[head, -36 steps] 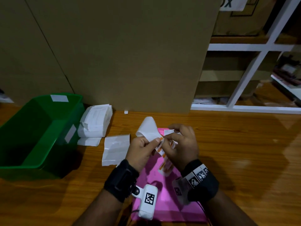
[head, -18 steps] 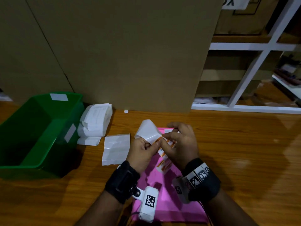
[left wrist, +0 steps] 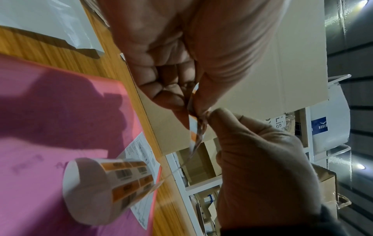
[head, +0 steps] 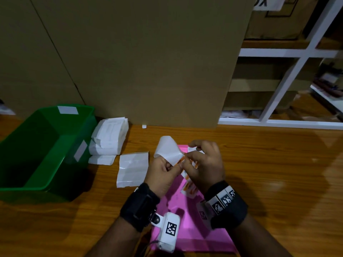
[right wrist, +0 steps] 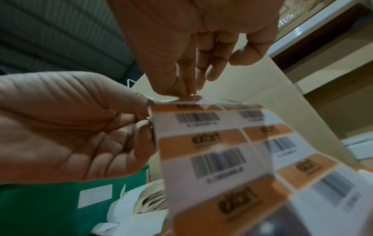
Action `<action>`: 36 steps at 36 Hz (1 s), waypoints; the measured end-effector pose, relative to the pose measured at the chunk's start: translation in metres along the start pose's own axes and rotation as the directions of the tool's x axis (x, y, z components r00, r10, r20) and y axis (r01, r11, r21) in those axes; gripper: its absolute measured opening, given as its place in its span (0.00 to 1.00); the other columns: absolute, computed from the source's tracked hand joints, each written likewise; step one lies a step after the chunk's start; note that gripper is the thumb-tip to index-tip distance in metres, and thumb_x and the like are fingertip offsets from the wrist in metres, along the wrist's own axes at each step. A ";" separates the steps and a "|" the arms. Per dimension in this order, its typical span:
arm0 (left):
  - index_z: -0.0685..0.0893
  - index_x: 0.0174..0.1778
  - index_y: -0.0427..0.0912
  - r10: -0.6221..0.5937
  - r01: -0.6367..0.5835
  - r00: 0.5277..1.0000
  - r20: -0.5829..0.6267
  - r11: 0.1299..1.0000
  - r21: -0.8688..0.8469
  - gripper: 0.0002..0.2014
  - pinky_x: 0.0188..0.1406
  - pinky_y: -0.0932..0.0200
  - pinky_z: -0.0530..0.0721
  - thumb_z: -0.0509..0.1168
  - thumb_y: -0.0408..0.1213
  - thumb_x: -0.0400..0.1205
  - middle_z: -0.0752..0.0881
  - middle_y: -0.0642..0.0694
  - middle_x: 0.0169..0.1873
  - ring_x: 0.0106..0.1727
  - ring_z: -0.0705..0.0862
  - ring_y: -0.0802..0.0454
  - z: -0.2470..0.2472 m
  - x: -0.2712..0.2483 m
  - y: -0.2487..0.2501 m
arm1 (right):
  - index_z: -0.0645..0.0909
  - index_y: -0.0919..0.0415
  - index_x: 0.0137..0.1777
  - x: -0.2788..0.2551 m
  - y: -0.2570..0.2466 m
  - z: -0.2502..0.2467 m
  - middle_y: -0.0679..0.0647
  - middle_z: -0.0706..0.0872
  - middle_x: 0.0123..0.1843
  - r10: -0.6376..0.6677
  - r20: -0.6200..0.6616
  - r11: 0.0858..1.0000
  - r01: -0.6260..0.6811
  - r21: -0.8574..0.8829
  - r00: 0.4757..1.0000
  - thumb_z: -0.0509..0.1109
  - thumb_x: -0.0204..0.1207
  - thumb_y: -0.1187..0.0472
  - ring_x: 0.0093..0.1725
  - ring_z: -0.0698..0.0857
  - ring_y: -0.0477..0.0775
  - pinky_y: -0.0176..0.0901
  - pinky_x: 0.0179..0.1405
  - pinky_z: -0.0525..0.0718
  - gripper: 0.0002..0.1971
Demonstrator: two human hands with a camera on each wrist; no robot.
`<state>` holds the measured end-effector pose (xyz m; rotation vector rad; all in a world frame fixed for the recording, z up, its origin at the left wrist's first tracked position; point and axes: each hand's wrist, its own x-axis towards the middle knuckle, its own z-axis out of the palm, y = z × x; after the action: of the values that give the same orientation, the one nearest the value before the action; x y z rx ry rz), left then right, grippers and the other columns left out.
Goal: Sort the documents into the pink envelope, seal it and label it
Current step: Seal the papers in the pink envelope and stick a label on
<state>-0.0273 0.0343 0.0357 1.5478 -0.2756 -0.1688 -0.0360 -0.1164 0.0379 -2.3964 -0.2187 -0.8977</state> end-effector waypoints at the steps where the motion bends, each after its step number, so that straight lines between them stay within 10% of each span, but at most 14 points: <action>1: 0.88 0.49 0.35 -0.002 0.002 1.000 0.006 1.000 -0.005 0.02 0.31 0.64 0.76 0.71 0.30 0.84 0.85 0.55 0.27 0.28 0.79 0.61 0.000 0.000 -0.001 | 0.88 0.58 0.34 0.001 0.001 -0.001 0.53 0.87 0.52 -0.002 -0.006 1.000 0.002 0.004 1.000 0.74 0.65 0.61 0.49 0.79 0.56 0.50 0.43 0.77 0.02; 10: 0.85 0.43 0.41 -0.084 0.084 0.996 0.006 0.996 -0.006 0.09 0.31 0.70 0.79 0.68 0.23 0.83 0.86 0.59 0.23 0.30 0.84 0.62 -0.003 0.001 0.000 | 0.91 0.56 0.38 0.002 0.006 -0.004 0.50 0.87 0.50 0.144 0.028 0.990 -0.144 -0.003 0.989 0.80 0.67 0.64 0.52 0.80 0.52 0.34 0.47 0.68 0.02; 13: 0.82 0.66 0.41 -0.125 0.124 0.992 -0.014 0.989 -0.075 0.17 0.47 0.62 0.87 0.69 0.23 0.83 0.94 0.49 0.47 0.51 0.92 0.52 -0.003 0.002 -0.001 | 0.90 0.57 0.38 0.002 0.006 -0.003 0.49 0.86 0.49 0.185 0.028 0.983 -0.185 0.010 0.982 0.80 0.67 0.65 0.52 0.81 0.52 0.35 0.45 0.71 0.03; 17: 0.80 0.66 0.42 -0.164 0.162 0.984 -0.070 0.986 -0.026 0.18 0.47 0.49 0.91 0.71 0.25 0.82 0.93 0.47 0.42 0.46 0.93 0.49 -0.009 0.005 -0.006 | 0.90 0.58 0.37 0.002 0.008 -0.002 0.45 0.83 0.47 0.244 0.028 0.965 -0.245 0.093 0.969 0.79 0.69 0.65 0.49 0.81 0.47 0.19 0.46 0.69 0.03; 21: 0.75 0.63 0.48 -0.190 0.207 0.962 -0.198 0.976 0.068 0.21 0.52 0.31 0.89 0.76 0.31 0.79 0.91 0.33 0.44 0.47 0.92 0.38 -0.017 0.011 -0.016 | 0.90 0.57 0.40 0.002 0.013 -0.003 0.45 0.82 0.49 0.373 0.089 0.912 -0.382 0.148 0.924 0.77 0.74 0.62 0.51 0.82 0.47 0.27 0.44 0.74 0.03; 30: 0.66 0.68 0.56 -0.072 0.203 0.942 -0.327 0.901 0.385 0.28 0.39 0.57 0.90 0.74 0.33 0.81 0.91 0.44 0.43 0.42 0.92 0.51 -0.056 0.032 -0.026 | 0.86 0.52 0.35 0.001 0.020 -0.003 0.48 0.85 0.45 0.503 0.085 0.822 -0.506 0.259 0.860 0.75 0.75 0.63 0.48 0.83 0.44 0.22 0.41 0.73 0.09; 36: 0.79 0.50 0.54 -0.050 0.295 0.927 -0.371 0.708 0.642 0.09 0.32 0.65 0.82 0.69 0.34 0.84 0.87 0.50 0.45 0.41 0.87 0.53 -0.095 0.054 -0.022 | 0.87 0.51 0.34 0.001 0.024 -0.001 0.50 0.86 0.43 0.522 0.070 0.801 -0.516 0.303 0.850 0.77 0.73 0.64 0.42 0.81 0.33 0.22 0.38 0.75 0.09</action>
<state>0.0521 0.1097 0.0173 2.3259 0.1061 0.0637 -0.0279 -0.1373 0.0285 -1.9925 0.2827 -0.5692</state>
